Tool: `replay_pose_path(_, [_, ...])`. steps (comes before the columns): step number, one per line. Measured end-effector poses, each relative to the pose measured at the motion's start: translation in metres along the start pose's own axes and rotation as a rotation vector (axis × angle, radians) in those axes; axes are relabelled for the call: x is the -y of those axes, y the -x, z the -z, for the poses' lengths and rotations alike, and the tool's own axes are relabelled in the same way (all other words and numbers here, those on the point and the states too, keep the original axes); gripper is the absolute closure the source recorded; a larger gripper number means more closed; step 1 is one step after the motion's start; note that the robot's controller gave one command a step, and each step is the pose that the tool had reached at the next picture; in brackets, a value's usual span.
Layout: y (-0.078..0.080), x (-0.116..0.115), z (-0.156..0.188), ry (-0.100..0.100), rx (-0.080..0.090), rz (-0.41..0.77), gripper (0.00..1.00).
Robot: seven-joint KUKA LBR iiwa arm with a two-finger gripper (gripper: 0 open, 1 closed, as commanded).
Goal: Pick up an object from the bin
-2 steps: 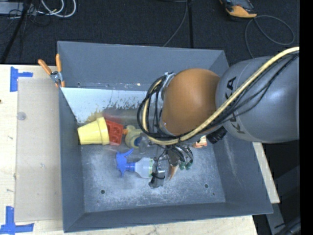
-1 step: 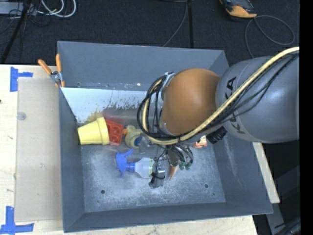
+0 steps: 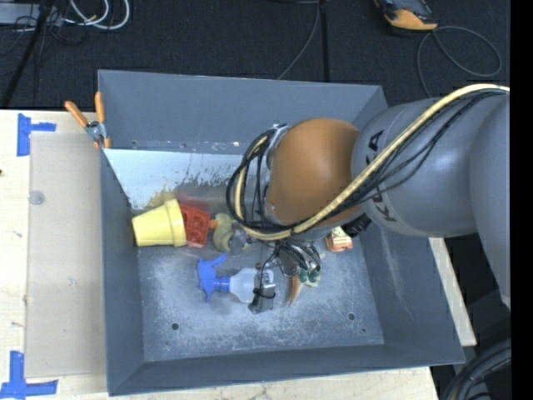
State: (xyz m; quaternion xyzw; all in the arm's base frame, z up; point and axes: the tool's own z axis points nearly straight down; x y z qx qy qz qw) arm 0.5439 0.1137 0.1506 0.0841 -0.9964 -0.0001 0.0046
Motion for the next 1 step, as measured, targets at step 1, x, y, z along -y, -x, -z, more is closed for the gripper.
replay_pose_path(1, [0.0107, 0.0096, -0.0430, 0.000, -0.008, -0.056, 0.00])
